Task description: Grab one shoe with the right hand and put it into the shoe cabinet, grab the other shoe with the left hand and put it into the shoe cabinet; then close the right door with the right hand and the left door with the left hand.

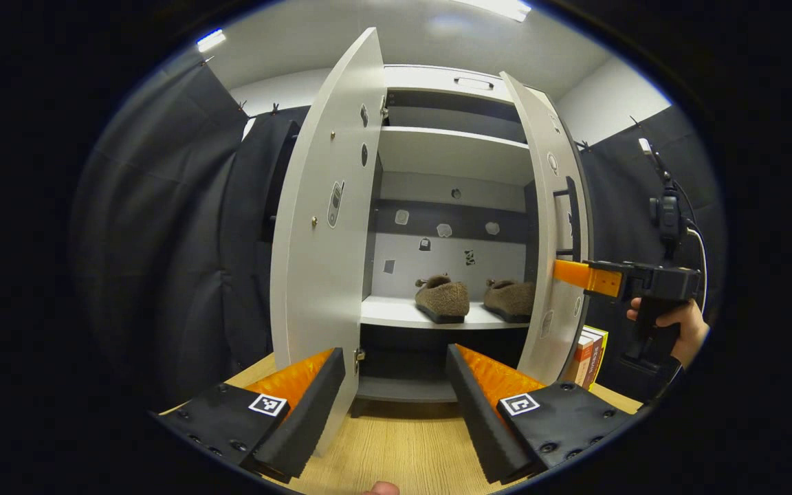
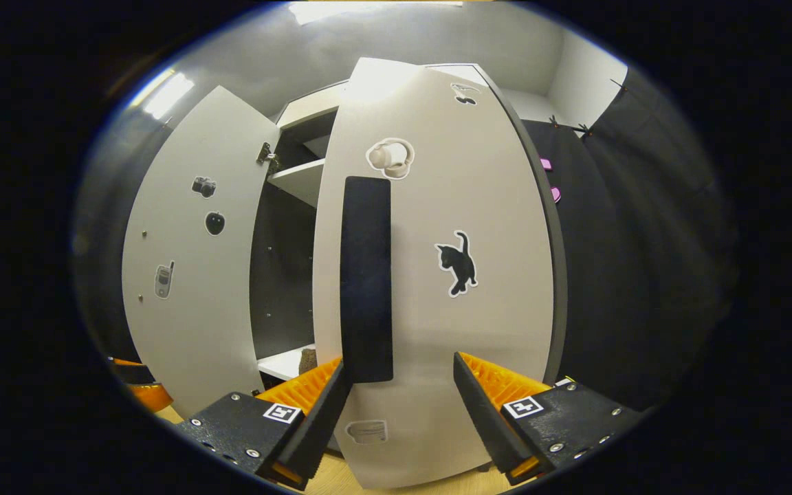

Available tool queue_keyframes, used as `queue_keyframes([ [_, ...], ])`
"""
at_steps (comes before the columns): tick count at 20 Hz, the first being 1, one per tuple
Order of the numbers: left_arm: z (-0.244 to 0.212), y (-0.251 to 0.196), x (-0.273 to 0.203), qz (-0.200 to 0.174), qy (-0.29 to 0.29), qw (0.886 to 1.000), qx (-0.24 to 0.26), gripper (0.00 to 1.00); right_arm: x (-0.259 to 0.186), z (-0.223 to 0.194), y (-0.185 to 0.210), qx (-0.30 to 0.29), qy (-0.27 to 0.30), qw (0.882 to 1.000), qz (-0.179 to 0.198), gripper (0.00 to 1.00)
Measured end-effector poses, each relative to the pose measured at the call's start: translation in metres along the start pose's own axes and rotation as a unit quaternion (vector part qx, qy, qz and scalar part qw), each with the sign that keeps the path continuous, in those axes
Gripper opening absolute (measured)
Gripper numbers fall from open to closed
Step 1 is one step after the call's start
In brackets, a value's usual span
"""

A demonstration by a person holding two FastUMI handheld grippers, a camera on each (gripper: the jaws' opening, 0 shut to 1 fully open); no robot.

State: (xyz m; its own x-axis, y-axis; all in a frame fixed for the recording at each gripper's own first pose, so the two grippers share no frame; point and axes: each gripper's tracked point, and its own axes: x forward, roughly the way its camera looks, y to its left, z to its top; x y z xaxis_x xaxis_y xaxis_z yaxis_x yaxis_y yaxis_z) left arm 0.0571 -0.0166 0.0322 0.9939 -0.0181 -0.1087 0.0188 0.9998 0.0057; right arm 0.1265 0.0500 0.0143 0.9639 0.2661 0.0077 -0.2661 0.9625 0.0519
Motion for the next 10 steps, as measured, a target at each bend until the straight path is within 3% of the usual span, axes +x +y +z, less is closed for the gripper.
queue_keyframes([
  [10,-0.004,-0.002,0.0,-0.002,0.013,1.0,0.001,0.97,0.017,-0.006,0.006,0.018,0.014,1.0,-0.014,0.92],
])
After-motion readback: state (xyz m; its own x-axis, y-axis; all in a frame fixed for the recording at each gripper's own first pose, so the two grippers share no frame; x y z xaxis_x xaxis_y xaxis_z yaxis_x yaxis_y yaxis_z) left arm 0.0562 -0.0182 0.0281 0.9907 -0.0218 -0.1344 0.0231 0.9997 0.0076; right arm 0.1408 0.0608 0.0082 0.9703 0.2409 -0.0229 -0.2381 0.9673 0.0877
